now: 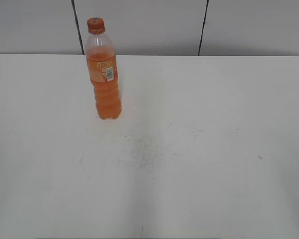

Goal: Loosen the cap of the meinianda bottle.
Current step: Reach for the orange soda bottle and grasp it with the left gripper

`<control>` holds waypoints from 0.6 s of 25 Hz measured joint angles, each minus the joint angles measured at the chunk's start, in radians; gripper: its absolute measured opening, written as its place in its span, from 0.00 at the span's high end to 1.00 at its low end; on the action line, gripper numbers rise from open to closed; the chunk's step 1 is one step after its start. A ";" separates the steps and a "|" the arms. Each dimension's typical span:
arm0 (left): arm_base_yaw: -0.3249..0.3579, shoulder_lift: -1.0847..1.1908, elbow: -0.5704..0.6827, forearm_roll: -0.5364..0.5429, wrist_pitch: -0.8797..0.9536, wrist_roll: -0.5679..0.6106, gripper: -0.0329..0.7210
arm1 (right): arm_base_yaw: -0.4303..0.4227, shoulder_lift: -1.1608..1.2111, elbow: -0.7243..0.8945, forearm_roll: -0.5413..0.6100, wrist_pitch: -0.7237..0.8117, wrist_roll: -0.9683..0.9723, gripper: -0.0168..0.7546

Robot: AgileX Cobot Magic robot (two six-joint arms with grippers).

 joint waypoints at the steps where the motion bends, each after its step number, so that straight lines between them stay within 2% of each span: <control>1: 0.000 0.000 0.000 0.000 0.000 0.000 0.64 | 0.000 0.000 0.000 0.000 0.000 0.000 0.34; 15: 0.000 0.000 0.000 0.000 0.000 0.000 0.63 | 0.000 0.000 0.000 0.000 0.000 0.001 0.34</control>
